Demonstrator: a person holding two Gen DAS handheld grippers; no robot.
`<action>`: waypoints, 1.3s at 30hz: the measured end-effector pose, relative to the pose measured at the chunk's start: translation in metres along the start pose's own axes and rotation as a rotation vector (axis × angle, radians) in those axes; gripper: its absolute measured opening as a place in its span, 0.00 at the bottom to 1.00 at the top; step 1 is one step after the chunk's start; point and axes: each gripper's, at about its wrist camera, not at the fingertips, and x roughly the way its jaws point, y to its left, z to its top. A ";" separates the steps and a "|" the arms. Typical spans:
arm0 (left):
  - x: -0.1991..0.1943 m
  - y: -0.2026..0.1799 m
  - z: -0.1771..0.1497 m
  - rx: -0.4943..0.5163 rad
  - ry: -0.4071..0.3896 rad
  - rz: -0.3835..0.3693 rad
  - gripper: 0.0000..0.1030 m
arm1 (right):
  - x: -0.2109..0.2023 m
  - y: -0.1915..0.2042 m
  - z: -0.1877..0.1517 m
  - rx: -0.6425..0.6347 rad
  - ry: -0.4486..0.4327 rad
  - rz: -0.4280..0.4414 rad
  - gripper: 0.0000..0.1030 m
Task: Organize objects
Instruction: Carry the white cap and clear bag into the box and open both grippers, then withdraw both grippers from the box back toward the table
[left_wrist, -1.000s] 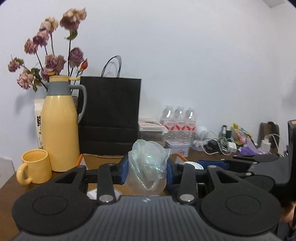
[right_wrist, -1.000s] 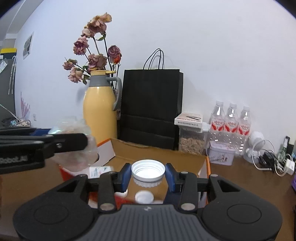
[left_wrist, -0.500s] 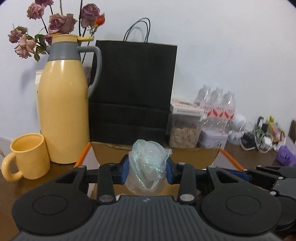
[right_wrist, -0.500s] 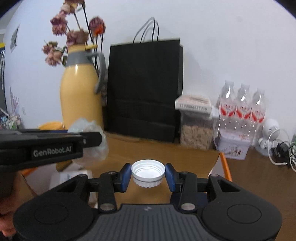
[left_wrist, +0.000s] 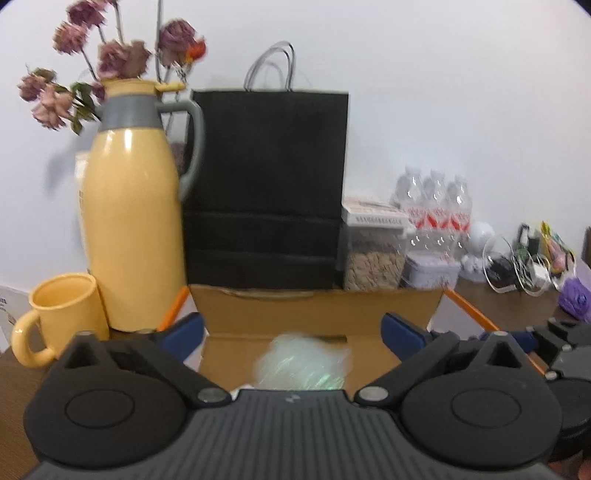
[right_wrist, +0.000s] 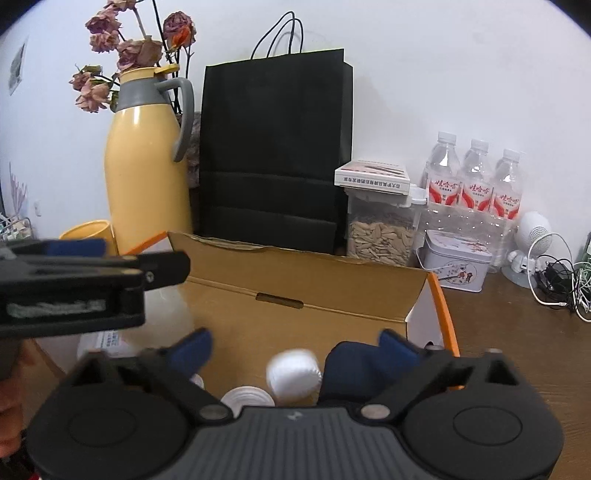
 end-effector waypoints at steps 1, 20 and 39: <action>0.000 0.001 0.001 -0.007 0.001 0.001 1.00 | 0.000 -0.001 0.000 0.006 0.002 0.003 0.98; -0.024 0.009 0.012 -0.049 -0.035 0.002 1.00 | -0.025 -0.003 0.006 0.022 -0.035 -0.024 1.00; -0.119 0.012 0.012 -0.040 -0.153 -0.020 1.00 | -0.121 0.006 -0.009 0.003 -0.165 -0.026 1.00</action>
